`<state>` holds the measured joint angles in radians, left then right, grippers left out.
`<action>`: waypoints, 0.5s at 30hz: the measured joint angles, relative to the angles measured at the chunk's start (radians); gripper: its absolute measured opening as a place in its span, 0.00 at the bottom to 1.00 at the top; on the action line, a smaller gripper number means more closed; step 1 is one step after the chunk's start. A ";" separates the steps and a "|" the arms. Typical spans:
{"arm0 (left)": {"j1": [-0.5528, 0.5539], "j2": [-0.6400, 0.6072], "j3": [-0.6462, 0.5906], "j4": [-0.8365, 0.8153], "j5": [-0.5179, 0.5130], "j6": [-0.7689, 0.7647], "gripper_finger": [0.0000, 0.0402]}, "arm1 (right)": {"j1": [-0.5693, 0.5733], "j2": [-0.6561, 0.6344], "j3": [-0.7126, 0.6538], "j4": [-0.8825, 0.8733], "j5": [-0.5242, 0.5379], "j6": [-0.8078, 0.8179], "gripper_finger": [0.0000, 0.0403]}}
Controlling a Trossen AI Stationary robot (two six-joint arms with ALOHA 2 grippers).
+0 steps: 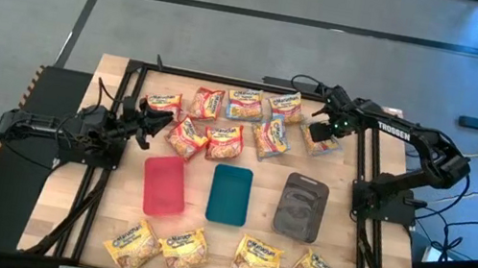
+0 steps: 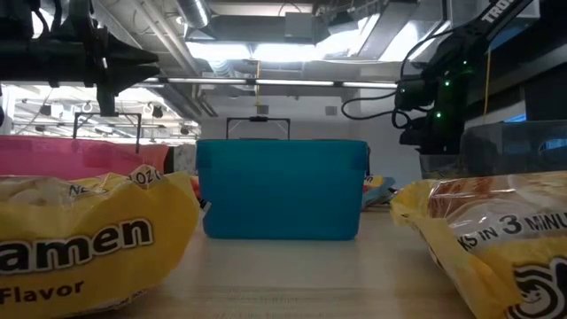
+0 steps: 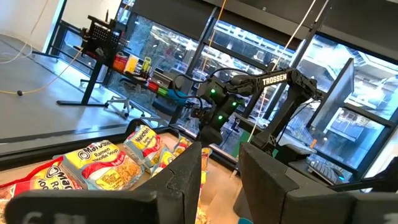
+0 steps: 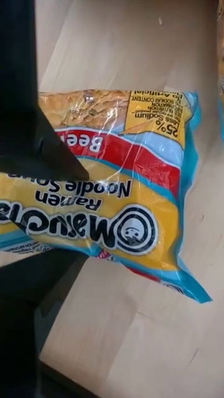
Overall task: Sort Maruchan noodles
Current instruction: Put the blue noodle pack into the blue bin
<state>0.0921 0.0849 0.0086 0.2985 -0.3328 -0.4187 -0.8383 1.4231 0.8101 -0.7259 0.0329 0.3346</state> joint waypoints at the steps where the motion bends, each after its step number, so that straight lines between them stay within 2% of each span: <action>1: 0.000 0.000 0.000 0.000 -0.001 0.000 0.25 | 0.000 0.000 0.000 0.001 0.002 -0.001 0.37; 9: 0.000 0.000 0.000 0.001 -0.001 0.000 0.25 | 0.000 0.000 0.000 0.031 -0.006 -0.003 0.04; 11: 0.000 0.000 0.000 0.000 -0.001 0.000 0.25 | 0.000 0.000 0.000 0.031 -0.006 -0.003 0.02; 15: 0.000 0.000 0.000 0.000 -0.001 0.000 0.25 | 0.000 0.000 0.000 0.031 -0.006 -0.001 0.05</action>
<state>0.0921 0.0846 0.0086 0.2989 -0.3336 -0.4187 -0.8379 1.4231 0.8101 -0.6952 0.0265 0.3336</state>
